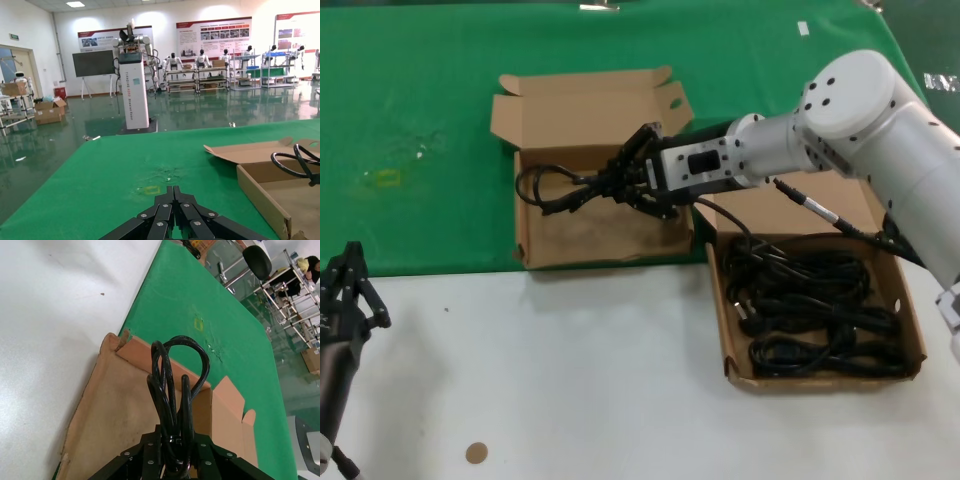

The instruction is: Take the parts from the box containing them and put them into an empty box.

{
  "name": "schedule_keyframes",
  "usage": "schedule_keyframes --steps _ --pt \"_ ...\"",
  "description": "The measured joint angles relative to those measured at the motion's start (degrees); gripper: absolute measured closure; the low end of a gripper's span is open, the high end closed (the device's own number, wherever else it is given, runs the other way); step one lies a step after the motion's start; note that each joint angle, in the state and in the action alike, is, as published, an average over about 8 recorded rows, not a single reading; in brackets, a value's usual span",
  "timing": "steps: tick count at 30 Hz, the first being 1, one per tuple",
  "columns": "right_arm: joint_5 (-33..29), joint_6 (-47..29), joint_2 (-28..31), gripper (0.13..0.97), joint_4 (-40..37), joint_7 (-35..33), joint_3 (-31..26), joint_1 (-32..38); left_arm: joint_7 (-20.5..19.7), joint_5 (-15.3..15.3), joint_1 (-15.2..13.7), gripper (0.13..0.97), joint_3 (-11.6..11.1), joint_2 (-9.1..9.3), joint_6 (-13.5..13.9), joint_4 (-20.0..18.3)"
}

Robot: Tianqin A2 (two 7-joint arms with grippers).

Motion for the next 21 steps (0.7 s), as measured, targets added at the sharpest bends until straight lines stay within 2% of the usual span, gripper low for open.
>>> schedule_keyframes --steps 9,17,21 --pt "0.7 0.5 -1.3 0.832 -3.7 -2.8 0.8 1.2 0.0 0.0 0.0 0.945 0.0 0.00 0.0 0.0" --pt "0.9 0.6 -1.5 0.737 -4.3 -3.3 1.1 1.6 0.0 0.0 0.0 0.945 0.0 0.00 0.0 0.0" --pt "0.7 0.5 -1.2 0.737 -3.5 -2.7 1.1 1.6 0.0 0.0 0.0 0.945 0.0 0.00 0.0 0.0"
